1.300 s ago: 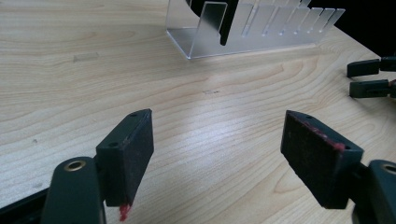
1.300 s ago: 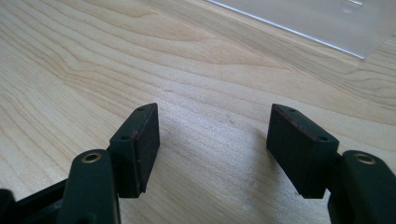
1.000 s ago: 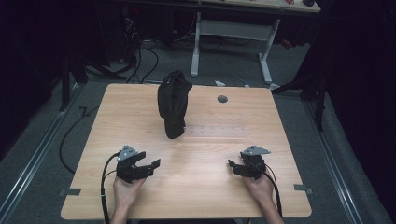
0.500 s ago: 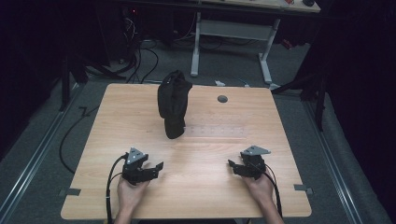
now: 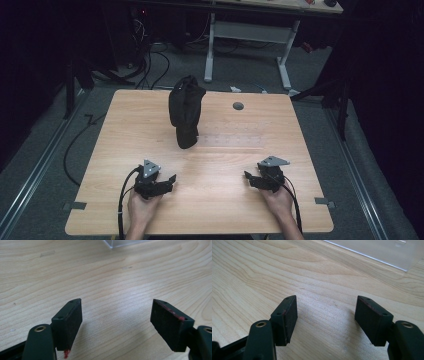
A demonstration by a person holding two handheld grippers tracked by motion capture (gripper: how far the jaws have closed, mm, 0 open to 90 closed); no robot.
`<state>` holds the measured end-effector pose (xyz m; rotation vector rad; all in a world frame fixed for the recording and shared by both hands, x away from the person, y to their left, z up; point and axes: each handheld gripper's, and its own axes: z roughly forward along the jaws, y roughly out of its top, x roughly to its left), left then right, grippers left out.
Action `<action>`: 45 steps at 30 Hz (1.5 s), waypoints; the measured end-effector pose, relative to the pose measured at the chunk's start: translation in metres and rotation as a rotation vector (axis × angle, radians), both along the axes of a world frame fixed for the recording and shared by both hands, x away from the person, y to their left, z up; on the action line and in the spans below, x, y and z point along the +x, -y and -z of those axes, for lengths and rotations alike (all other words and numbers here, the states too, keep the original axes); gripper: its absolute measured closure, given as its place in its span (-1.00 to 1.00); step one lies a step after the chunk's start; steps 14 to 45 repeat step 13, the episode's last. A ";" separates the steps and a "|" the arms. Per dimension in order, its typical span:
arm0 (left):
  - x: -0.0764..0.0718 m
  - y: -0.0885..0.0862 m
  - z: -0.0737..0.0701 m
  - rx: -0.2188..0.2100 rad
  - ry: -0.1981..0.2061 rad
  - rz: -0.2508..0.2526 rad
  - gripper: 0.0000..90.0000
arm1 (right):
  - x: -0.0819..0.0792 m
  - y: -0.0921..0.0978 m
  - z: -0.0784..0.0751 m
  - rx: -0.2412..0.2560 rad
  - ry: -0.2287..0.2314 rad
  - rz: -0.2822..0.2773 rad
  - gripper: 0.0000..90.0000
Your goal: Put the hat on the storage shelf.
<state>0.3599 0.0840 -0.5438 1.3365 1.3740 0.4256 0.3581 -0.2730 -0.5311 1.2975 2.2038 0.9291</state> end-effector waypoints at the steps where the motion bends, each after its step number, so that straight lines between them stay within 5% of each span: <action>1: 0.001 0.003 0.002 0.039 -0.012 0.010 -0.45 | 0.000 0.000 0.000 0.002 -0.002 0.001 -0.23; 2: 0.000 0.006 0.003 0.066 -0.003 0.014 -0.49 | 0.000 0.000 0.000 0.002 -0.002 0.001 -0.23; 45: 0.000 0.006 0.003 0.055 -0.010 0.015 -0.48 | 0.000 0.000 0.000 0.000 0.000 0.000 -0.23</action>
